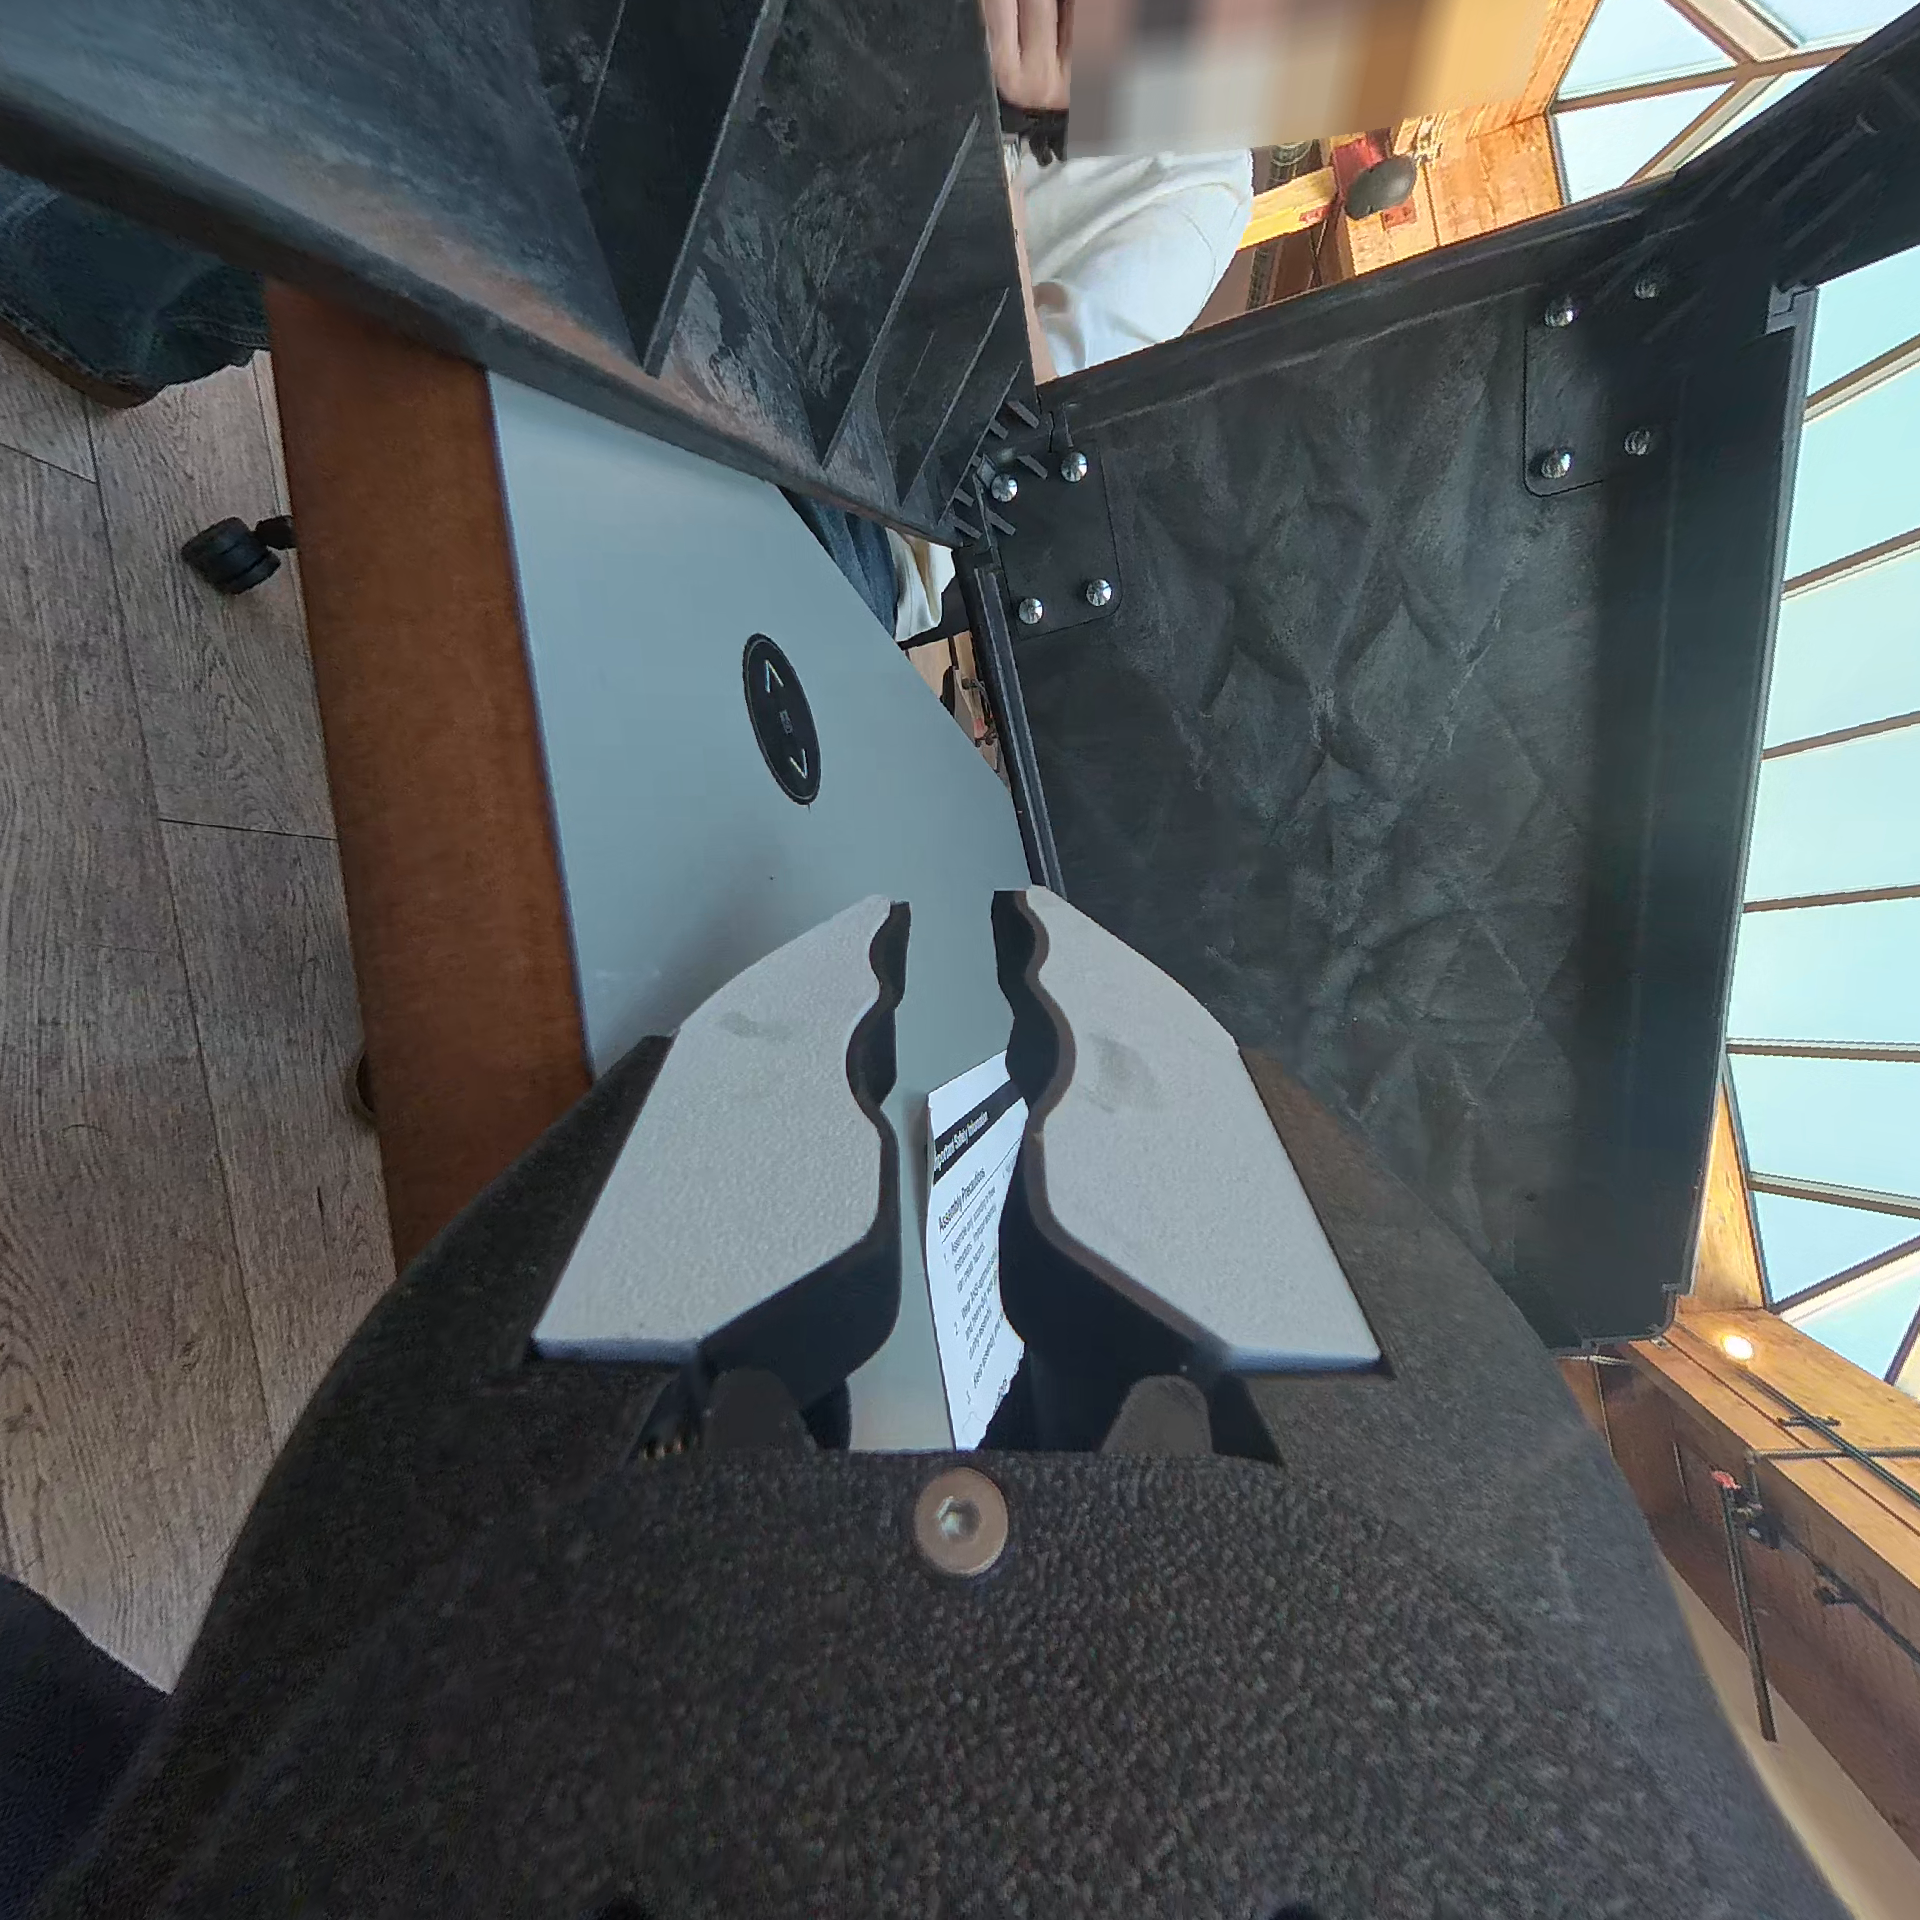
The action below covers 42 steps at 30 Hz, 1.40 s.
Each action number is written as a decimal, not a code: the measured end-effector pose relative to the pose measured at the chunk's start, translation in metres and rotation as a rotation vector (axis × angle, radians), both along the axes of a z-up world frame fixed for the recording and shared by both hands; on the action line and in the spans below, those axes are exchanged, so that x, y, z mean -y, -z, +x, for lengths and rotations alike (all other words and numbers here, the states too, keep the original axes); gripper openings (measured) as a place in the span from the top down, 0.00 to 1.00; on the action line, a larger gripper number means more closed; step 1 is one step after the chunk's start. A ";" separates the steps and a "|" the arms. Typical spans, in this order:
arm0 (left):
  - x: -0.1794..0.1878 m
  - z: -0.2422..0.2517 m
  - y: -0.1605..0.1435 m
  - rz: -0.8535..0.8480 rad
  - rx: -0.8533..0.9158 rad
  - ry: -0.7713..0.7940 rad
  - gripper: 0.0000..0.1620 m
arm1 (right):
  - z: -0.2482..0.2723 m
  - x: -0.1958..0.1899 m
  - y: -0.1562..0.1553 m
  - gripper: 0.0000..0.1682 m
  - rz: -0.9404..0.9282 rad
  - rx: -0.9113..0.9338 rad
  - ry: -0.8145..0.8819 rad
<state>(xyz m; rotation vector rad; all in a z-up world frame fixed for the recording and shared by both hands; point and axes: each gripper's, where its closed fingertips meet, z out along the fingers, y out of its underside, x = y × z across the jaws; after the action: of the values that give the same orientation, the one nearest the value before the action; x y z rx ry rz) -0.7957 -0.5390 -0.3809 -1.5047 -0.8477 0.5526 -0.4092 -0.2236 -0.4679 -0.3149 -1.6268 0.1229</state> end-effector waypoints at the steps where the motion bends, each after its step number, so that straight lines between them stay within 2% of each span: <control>1: -0.002 0.008 0.002 -0.001 0.005 0.021 0.84 | 0.000 0.000 -0.001 0.90 -0.001 -0.003 -0.001; 6: -0.019 0.073 0.020 -0.068 0.008 0.169 0.75 | 0.001 -0.001 -0.005 0.92 -0.047 -0.008 -0.014; 11: -0.038 0.157 0.036 -0.157 -0.052 0.340 0.69 | -0.007 -0.008 -0.011 0.94 -0.232 0.061 -0.002; 17: -0.082 0.234 0.064 -0.125 -0.008 0.562 0.64 | -0.032 -0.023 -0.053 0.94 -0.563 -0.043 0.003; 22: -0.130 0.257 0.080 -0.011 0.103 0.639 0.60 | -0.077 -0.043 -0.097 0.93 -0.710 -0.139 -0.052; 27: -0.157 0.255 0.067 0.084 0.160 0.586 0.59 | -0.142 -0.073 -0.152 0.92 -0.807 -0.242 -0.126; 30: -0.152 0.257 0.060 0.054 0.136 0.503 0.59 | -0.171 -0.090 -0.187 0.93 -0.818 -0.303 -0.115; 33: -0.135 0.260 0.062 0.016 0.134 0.433 0.59 | -0.196 -0.108 -0.219 0.95 -0.802 -0.353 -0.019; 36: -0.112 0.259 0.071 -0.006 0.149 0.362 0.59 | -0.224 -0.107 -0.247 0.96 -0.652 -0.377 0.012; 39: -0.089 0.252 0.081 -0.016 0.163 0.292 0.60 | -0.257 -0.091 -0.270 0.98 -0.479 -0.376 -0.025; 42: -0.082 0.241 0.077 0.027 0.177 0.262 0.60 | -0.290 -0.074 -0.287 0.99 -0.385 -0.370 -0.067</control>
<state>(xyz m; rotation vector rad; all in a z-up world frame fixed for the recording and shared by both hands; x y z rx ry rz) -0.5545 -0.4565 -0.4578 -1.6262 -0.7737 0.2163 -0.6996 -0.1497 -0.1807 -0.5001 -1.2397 0.5194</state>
